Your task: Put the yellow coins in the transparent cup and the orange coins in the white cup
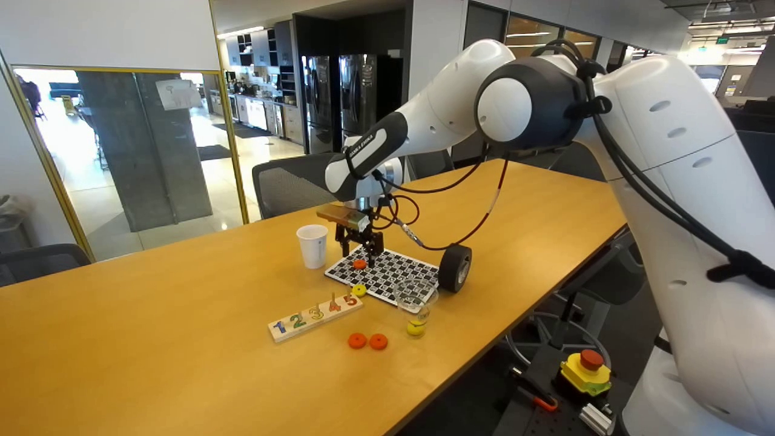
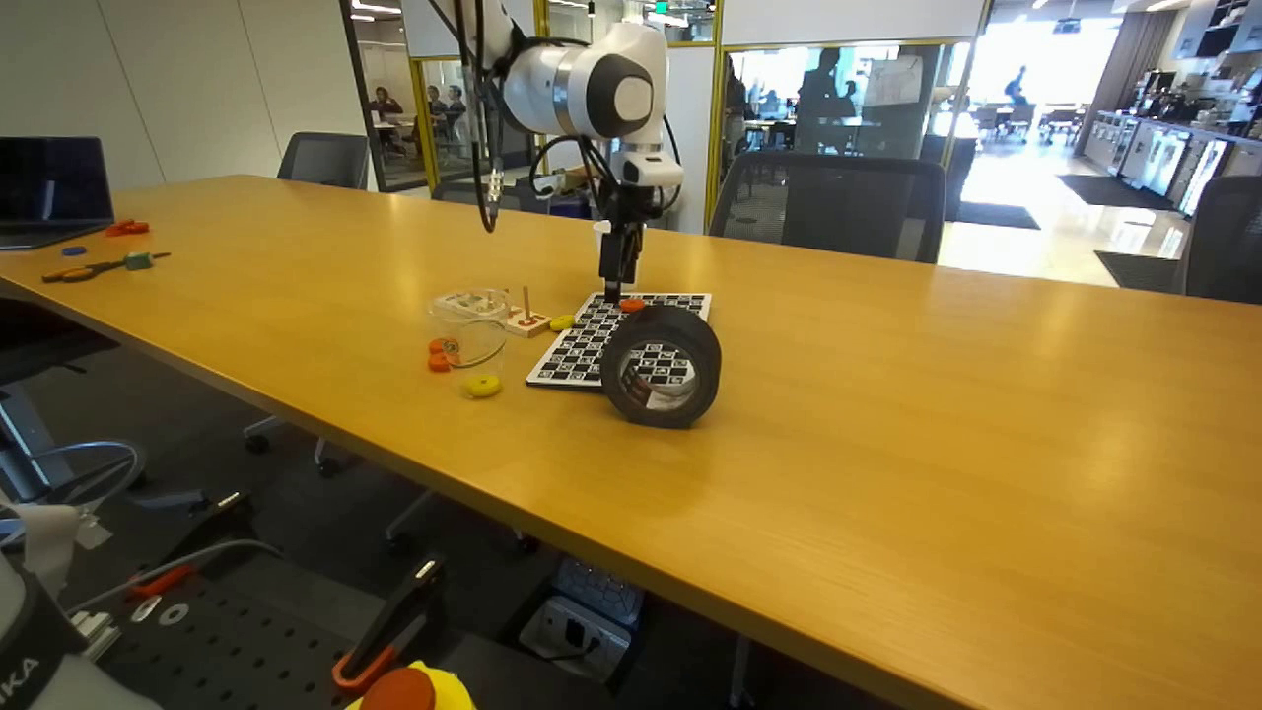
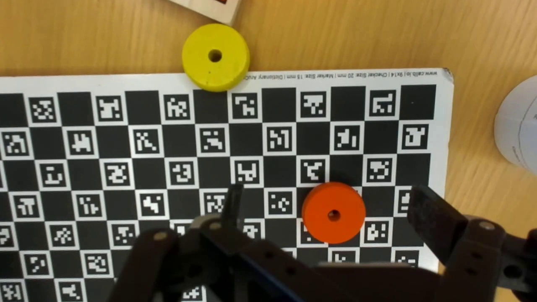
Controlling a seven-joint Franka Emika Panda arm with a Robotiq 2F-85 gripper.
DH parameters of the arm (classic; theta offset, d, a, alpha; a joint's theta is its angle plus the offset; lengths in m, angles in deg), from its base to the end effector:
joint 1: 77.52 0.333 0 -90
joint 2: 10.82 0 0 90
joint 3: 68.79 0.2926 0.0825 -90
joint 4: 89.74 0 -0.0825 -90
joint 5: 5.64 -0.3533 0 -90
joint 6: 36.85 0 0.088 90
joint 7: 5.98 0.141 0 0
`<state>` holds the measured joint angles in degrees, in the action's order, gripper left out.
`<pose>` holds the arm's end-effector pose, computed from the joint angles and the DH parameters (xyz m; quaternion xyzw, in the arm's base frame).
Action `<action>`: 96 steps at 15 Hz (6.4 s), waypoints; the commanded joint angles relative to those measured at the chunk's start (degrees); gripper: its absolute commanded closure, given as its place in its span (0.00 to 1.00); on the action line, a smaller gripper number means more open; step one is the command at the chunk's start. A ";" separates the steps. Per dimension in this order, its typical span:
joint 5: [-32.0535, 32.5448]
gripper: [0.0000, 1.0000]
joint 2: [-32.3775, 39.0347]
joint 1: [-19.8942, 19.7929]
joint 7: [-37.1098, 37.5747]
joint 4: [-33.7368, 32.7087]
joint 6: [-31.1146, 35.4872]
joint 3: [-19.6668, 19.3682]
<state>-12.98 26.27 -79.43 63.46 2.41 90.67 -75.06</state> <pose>0.6477 -0.0789 0.2155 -0.7605 0.6490 0.0194 0.0085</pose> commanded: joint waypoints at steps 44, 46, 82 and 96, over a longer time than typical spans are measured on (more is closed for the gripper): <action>8.69 0.77 -3.11 6.60 4.87 -8.04 -1.25 -4.10; 10.24 0.77 -3.56 7.32 5.80 -9.54 -2.19 -3.92; 8.68 0.00 -8.61 8.12 9.95 -3.81 -8.27 -0.76; 7.54 0.00 -11.72 5.98 10.23 19.78 8.67 -0.12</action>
<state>-4.10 15.63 -72.87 74.15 18.63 95.19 -75.62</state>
